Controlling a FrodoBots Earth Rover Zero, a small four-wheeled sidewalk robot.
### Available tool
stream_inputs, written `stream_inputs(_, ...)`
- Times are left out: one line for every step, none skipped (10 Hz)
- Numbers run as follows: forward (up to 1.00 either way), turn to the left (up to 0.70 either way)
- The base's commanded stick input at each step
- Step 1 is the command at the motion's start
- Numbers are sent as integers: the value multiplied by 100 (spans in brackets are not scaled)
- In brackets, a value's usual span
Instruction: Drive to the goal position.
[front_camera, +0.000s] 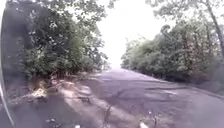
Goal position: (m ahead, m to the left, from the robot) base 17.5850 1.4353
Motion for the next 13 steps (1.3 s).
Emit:
stream_inputs(70, 0)
stream_inputs(70, 0)
stream_inputs(70, 0)
stream_inputs(70, 0)
stream_inputs(70, 0)
stream_inputs(70, 0)
stream_inputs(70, 0)
stream_inputs(70, 0)
stream_inputs(70, 0)
stream_inputs(70, 0)
stream_inputs(70, 0)
stream_inputs(70, -22)
stream_inputs(70, -31)
